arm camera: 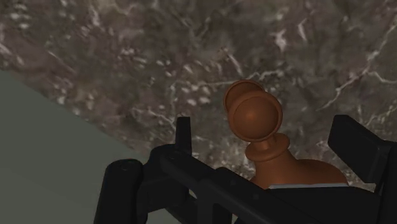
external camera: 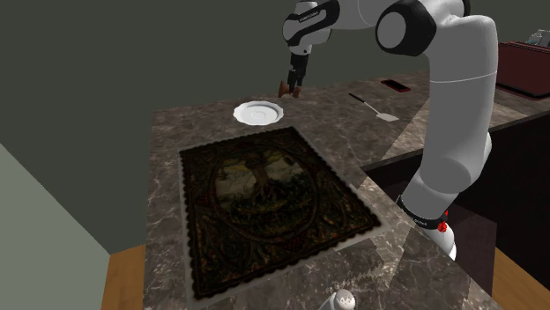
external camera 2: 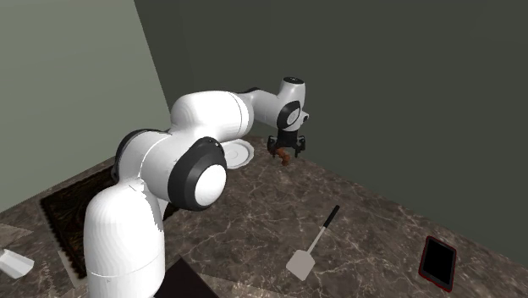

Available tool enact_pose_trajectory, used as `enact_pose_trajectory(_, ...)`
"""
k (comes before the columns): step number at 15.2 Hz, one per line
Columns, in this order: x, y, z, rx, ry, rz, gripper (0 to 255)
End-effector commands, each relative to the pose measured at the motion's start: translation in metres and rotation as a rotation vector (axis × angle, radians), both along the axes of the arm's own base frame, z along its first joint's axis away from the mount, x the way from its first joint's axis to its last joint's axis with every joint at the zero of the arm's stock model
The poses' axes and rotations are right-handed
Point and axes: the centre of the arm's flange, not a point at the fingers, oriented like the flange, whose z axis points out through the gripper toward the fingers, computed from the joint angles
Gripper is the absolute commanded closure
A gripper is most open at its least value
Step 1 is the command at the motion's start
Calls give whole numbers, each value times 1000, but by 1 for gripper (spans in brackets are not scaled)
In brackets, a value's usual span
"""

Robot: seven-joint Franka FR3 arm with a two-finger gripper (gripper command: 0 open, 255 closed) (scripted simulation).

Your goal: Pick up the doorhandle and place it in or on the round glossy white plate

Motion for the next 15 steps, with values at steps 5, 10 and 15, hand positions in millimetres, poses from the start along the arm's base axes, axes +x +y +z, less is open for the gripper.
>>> enact_pose_trajectory(5, 0, 0, 0, 0, 0, 0, 255)
enact_pose_trajectory(10, 0, 0, 0, 0, 0, 0, 255)
enact_pose_trajectory(15, 0, 0, 5, 0, 0, 0, 255)
